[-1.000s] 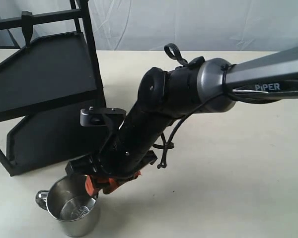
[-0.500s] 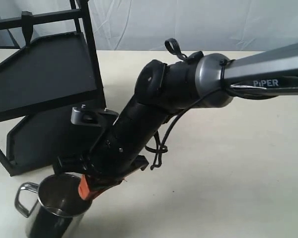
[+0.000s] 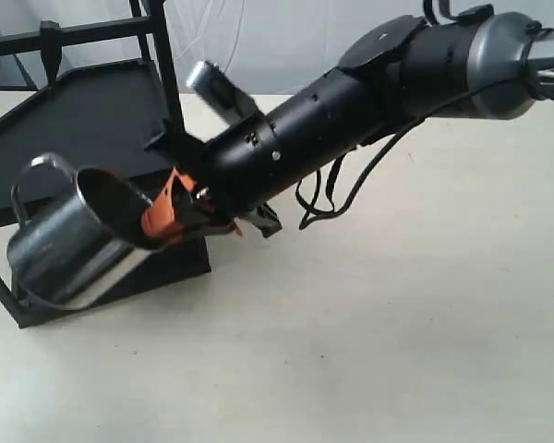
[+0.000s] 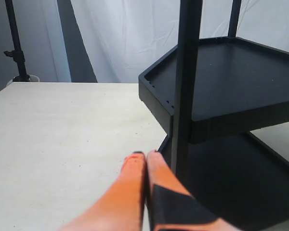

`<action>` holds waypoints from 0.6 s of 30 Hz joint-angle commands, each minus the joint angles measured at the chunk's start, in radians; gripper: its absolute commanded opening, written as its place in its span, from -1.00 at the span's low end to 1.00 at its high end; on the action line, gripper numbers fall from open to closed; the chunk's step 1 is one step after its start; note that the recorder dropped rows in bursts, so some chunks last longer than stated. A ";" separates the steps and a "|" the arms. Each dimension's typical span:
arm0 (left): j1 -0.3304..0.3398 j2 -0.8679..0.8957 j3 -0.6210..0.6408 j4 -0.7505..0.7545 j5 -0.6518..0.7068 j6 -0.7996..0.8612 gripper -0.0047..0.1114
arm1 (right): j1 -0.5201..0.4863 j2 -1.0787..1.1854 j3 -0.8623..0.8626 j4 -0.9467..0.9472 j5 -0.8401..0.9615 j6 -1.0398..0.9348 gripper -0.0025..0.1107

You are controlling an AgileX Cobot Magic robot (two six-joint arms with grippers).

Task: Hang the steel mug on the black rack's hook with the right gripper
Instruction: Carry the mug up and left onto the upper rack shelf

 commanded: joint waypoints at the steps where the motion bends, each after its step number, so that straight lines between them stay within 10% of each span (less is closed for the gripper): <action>1: -0.001 -0.005 0.000 0.000 0.001 -0.002 -0.89 | -0.043 -0.014 -0.007 0.182 0.025 -0.084 -0.97; 18: -0.001 -0.005 0.000 0.000 0.001 -0.002 -0.89 | -0.045 0.085 -0.007 0.271 -0.017 -0.091 -0.97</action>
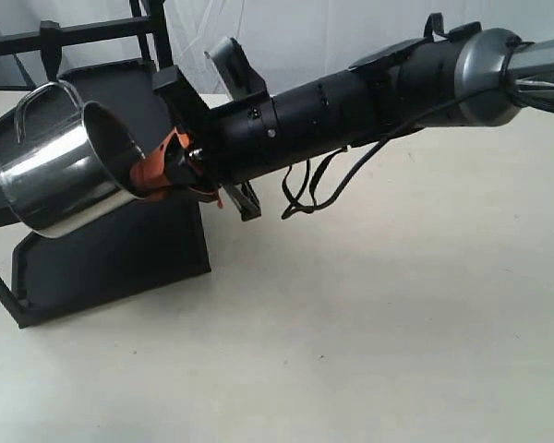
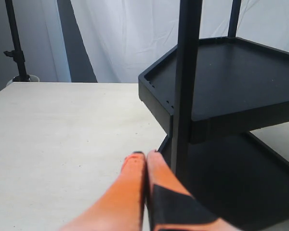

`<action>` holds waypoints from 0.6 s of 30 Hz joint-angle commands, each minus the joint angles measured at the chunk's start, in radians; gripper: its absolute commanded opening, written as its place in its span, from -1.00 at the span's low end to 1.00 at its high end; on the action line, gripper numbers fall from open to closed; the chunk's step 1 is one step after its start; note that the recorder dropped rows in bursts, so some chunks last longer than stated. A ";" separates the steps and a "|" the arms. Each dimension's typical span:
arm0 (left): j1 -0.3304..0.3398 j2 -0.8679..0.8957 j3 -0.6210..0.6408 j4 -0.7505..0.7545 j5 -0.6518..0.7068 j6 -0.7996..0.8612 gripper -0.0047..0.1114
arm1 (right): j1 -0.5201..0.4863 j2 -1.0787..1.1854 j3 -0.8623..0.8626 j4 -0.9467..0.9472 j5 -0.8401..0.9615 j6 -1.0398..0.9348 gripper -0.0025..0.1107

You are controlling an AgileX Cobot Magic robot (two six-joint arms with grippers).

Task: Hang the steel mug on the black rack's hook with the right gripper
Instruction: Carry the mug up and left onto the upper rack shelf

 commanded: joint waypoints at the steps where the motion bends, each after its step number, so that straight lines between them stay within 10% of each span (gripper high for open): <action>1: -0.001 -0.005 0.000 0.000 0.001 -0.002 -0.89 | -0.006 0.033 -0.007 0.020 0.021 -0.004 -0.97; 12: -0.001 -0.005 0.000 0.000 0.001 -0.002 -0.89 | -0.006 0.050 -0.007 0.021 0.083 -0.004 -0.94; 18: -0.001 -0.005 0.000 0.000 0.001 -0.002 -0.89 | -0.006 0.050 -0.007 0.021 0.076 -0.004 -0.19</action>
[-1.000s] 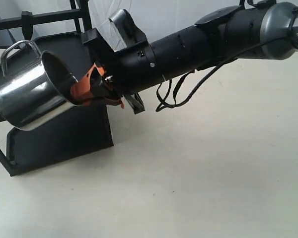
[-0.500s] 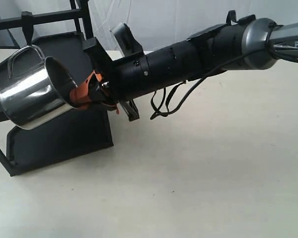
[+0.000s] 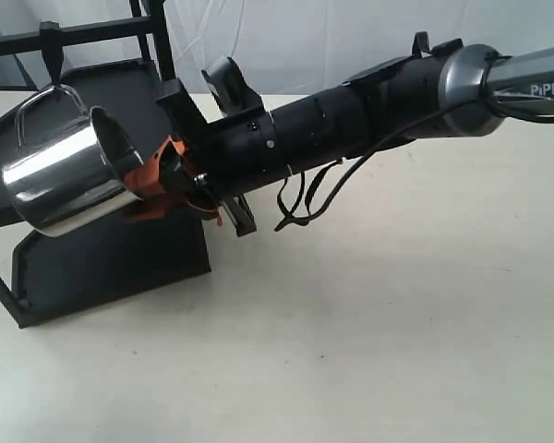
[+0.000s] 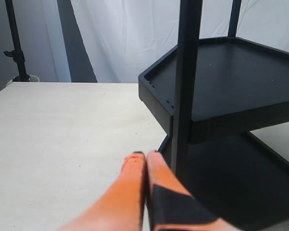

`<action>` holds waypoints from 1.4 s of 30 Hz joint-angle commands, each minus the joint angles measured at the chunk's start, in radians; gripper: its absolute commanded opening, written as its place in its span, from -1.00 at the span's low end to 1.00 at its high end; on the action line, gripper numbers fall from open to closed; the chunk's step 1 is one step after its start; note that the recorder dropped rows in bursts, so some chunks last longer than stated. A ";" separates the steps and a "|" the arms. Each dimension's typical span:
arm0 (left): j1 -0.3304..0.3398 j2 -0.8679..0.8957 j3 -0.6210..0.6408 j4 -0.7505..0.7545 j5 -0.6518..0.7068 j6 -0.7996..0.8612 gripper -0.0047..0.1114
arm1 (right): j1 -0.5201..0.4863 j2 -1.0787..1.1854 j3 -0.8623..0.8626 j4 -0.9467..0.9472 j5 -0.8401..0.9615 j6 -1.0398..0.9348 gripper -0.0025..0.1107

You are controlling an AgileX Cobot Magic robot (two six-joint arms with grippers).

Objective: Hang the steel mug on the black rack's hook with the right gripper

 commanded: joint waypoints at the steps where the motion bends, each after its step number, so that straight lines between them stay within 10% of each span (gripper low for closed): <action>1: -0.001 -0.005 0.000 0.000 0.001 -0.002 -0.89 | -0.006 0.002 -0.004 -0.007 0.002 -0.003 -0.09; 15: -0.001 -0.005 0.000 0.000 0.001 -0.002 -0.89 | -0.129 -0.089 -0.002 -0.116 0.089 -0.030 -0.10; 20: -0.001 -0.005 0.000 0.000 0.001 -0.002 -0.89 | -0.244 -0.250 -0.002 -0.329 0.089 -0.030 -0.96; 26: -0.001 -0.005 0.000 0.000 0.001 -0.002 -0.89 | -0.301 -0.484 -0.002 -0.752 -0.082 0.046 -0.96; 33: -0.001 -0.005 0.000 0.000 0.001 -0.002 -0.89 | -0.301 -1.007 0.454 -1.091 -0.786 0.192 -0.96; 42: -0.001 -0.005 0.000 0.000 0.001 -0.002 -0.89 | -0.301 -1.154 0.696 -1.073 -0.581 0.192 -0.96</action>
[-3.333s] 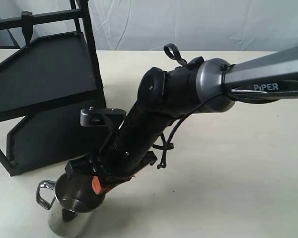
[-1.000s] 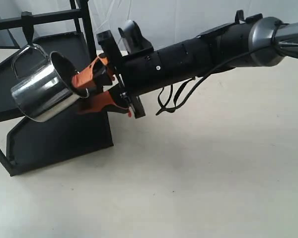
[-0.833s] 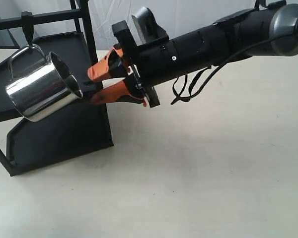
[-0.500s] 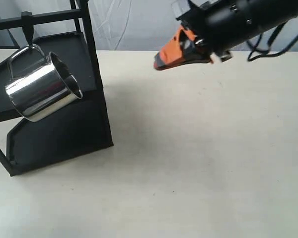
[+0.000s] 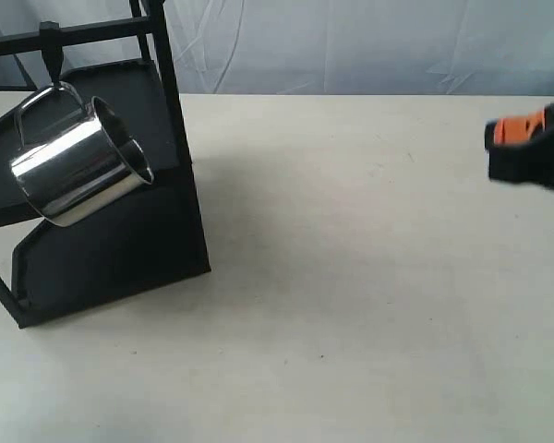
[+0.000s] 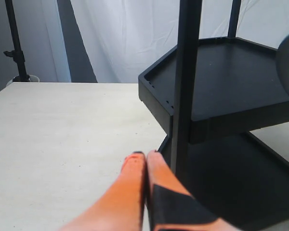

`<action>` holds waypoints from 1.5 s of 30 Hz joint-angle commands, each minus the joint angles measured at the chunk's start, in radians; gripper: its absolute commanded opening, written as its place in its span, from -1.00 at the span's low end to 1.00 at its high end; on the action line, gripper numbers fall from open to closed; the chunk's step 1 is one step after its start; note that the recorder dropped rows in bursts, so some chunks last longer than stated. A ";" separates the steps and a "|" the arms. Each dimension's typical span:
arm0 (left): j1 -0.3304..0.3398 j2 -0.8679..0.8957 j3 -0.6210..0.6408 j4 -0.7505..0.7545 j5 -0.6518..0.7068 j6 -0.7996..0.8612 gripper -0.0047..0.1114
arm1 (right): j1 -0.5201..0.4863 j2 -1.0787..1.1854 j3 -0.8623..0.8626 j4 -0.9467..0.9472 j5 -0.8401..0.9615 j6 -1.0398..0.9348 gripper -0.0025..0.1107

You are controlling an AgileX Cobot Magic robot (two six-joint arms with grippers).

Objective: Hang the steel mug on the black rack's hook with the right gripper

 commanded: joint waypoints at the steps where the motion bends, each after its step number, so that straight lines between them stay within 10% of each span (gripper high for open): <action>1: -0.001 -0.005 0.000 0.000 0.001 -0.002 -0.89 | -0.003 -0.031 0.042 0.002 0.134 0.001 -0.96; 6: -0.001 -0.005 0.000 0.000 0.001 -0.002 -0.89 | -0.003 -0.031 0.042 0.007 0.190 0.001 -0.96; 12: -0.001 -0.005 0.000 0.000 0.001 -0.002 -0.89 | -0.018 -0.202 0.113 -0.088 -0.143 0.001 -0.96; 19: -0.001 -0.005 0.000 0.000 0.001 -0.002 -0.89 | -0.222 -0.479 0.431 -0.002 -0.401 0.001 -0.96; 45: -0.001 -0.005 0.000 0.005 0.001 -0.002 -0.89 | -0.376 -0.873 0.635 -0.155 -0.112 0.171 -0.96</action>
